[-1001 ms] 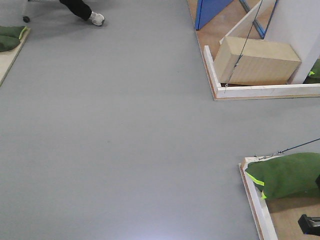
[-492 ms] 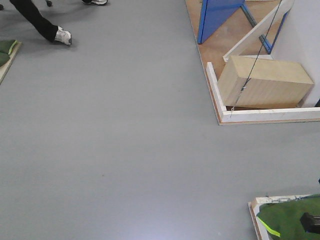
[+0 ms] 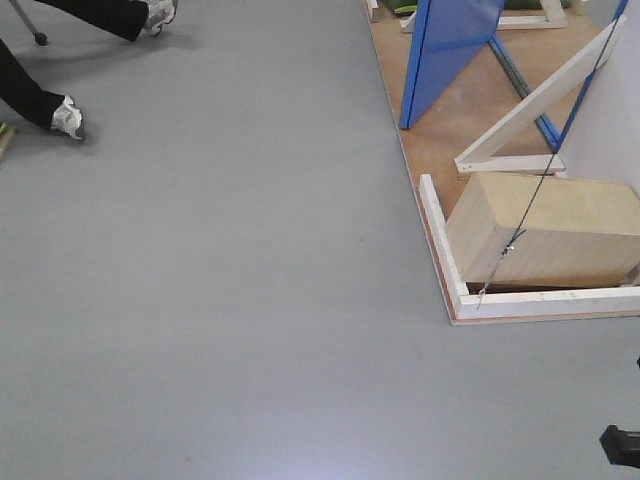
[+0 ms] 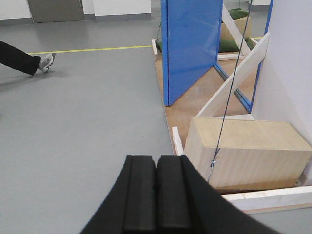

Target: Move to blue door and open it

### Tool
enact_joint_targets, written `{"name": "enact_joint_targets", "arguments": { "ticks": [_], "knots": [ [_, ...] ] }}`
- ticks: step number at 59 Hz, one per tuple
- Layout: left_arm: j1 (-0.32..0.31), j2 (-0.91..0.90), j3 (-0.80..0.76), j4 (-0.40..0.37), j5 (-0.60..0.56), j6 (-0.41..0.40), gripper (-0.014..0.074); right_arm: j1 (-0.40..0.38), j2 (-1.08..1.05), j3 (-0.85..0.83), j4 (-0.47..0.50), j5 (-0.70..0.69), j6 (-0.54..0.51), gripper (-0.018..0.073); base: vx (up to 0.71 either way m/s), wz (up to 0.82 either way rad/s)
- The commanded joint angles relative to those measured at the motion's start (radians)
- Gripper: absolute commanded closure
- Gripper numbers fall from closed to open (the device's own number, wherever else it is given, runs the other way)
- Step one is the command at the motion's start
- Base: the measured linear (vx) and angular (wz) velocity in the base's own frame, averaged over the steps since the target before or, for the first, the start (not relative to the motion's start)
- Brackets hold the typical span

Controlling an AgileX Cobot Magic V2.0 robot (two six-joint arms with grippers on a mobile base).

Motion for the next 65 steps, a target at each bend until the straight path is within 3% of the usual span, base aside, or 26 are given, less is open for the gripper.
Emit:
{"name": "enact_joint_targets", "arguments": {
  "ticks": [1,65],
  "knots": [
    [0.001,-0.015,-0.027,-0.002,-0.080,-0.007,0.0524,-0.005,-0.016,0.000,-0.008,-0.079,-0.003,0.0551,0.51,-0.03],
    [0.001,-0.015,-0.027,-0.002,-0.080,-0.007,0.0524,-0.004,-0.017,0.000,-0.008,-0.079,-0.003,0.0551,0.50,0.01]
  ]
}}
